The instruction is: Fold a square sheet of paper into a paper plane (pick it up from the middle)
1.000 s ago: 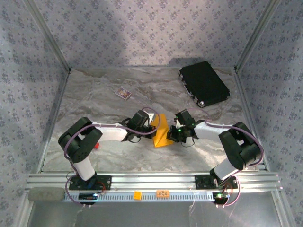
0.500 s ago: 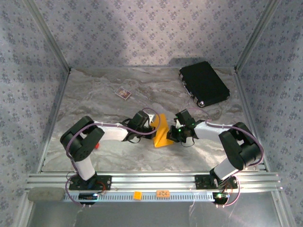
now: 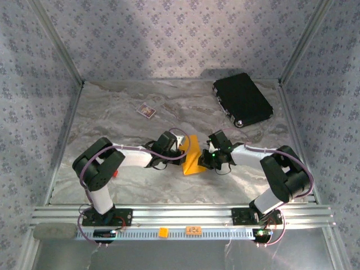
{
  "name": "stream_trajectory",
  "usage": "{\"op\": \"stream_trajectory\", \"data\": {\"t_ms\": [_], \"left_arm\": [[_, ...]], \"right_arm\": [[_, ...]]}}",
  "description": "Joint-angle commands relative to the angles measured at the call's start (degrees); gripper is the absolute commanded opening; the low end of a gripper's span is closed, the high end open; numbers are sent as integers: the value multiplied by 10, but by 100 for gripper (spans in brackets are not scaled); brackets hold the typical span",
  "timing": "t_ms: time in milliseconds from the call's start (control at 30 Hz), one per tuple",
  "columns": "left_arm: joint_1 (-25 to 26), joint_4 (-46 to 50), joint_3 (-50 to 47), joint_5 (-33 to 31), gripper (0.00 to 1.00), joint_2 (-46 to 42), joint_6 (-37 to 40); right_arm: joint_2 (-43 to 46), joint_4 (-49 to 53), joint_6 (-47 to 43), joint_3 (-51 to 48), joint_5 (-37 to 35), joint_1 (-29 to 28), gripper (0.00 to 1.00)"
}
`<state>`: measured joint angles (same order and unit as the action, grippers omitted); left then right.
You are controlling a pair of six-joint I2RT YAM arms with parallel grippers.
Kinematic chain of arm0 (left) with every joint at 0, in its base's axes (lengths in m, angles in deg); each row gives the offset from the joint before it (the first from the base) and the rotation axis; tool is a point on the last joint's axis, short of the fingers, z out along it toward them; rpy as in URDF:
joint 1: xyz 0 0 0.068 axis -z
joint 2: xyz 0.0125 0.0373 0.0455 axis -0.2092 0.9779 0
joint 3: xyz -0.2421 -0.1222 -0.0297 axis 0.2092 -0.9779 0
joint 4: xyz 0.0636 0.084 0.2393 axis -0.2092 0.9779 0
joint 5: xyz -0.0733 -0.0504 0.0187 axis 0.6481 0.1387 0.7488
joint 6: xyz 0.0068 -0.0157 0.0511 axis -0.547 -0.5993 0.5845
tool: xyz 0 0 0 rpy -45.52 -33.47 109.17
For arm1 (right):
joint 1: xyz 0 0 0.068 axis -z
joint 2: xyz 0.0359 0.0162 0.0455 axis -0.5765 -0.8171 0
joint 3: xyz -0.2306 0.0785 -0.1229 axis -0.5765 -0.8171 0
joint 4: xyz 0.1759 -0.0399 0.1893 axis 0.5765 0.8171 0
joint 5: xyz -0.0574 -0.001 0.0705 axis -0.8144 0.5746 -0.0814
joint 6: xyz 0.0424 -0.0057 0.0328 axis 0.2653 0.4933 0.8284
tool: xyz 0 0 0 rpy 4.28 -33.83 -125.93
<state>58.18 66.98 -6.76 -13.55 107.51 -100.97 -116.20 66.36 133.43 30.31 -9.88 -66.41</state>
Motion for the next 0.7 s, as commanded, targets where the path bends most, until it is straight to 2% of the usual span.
{"op": "stream_trajectory", "data": {"t_ms": [0, 233, 667], "left_arm": [[-1, -1, 0, 11, 0, 11, -6], [-1, 2, -8, 1, 0, -5, -9], [-2, 0, -6, 8, 0, -1, -10]], "right_arm": [[27, -21, 7, -6, 13, 8, 11], [33, -111, 44, -4, 74, 10, 10], [-26, -148, 69, 8, 90, -4, 8]]}}
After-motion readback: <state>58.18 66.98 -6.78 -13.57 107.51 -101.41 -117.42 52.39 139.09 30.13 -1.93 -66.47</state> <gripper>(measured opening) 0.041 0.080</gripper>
